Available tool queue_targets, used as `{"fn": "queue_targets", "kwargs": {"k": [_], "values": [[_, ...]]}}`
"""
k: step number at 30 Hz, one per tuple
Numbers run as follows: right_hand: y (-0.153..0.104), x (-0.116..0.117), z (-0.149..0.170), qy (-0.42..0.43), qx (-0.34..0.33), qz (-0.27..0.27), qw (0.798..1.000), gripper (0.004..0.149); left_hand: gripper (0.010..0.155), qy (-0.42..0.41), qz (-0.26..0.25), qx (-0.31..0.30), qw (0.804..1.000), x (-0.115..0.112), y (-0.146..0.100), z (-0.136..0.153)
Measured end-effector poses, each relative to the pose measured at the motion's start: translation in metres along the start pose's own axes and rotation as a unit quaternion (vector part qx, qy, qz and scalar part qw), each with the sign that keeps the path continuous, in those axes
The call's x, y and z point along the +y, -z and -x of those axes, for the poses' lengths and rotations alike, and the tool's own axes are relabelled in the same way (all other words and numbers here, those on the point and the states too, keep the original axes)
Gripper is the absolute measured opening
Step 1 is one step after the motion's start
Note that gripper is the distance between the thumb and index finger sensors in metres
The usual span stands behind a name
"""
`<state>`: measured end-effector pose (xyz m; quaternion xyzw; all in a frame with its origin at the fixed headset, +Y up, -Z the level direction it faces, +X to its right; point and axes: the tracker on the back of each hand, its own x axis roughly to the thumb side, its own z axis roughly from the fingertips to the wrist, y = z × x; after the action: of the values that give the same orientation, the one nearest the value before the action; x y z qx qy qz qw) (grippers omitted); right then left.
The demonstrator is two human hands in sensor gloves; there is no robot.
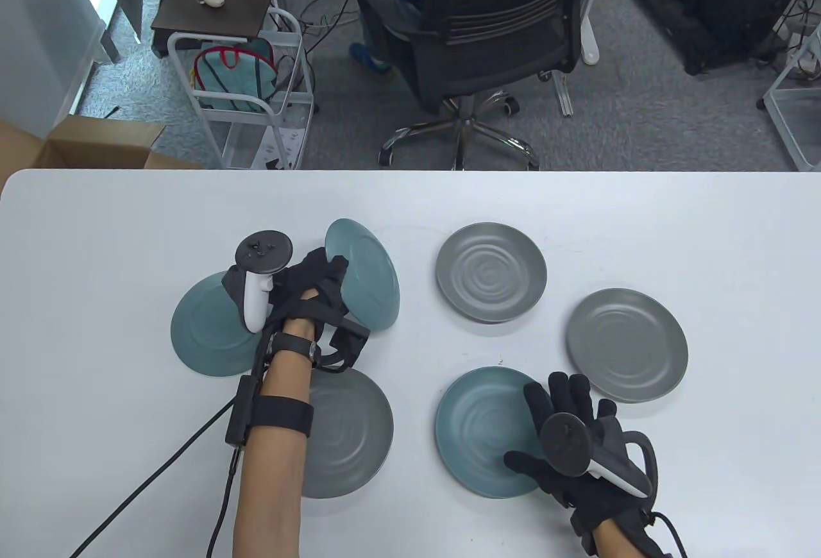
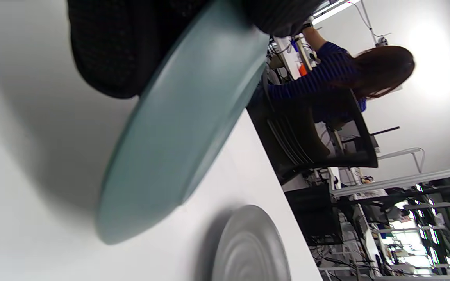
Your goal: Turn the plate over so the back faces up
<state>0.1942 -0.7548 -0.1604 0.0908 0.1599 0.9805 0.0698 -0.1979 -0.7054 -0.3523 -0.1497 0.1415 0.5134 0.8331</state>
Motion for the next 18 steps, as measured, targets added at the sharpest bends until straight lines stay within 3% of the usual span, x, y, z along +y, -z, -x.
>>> {"fn": "queue_targets", "kwargs": {"k": [7, 18], "values": [[0.000, 0.000, -0.001, -0.002, -0.001, 0.000, 1.000, 0.096, 0.062, 0.004, -0.009, 0.063, 0.998, 0.000, 0.011, 0.039], [0.000, 0.000, -0.002, -0.005, 0.000, 0.000, 1.000, 0.096, 0.062, 0.073, -0.036, 0.102, 0.991, -0.004, 0.017, 0.056]]}}
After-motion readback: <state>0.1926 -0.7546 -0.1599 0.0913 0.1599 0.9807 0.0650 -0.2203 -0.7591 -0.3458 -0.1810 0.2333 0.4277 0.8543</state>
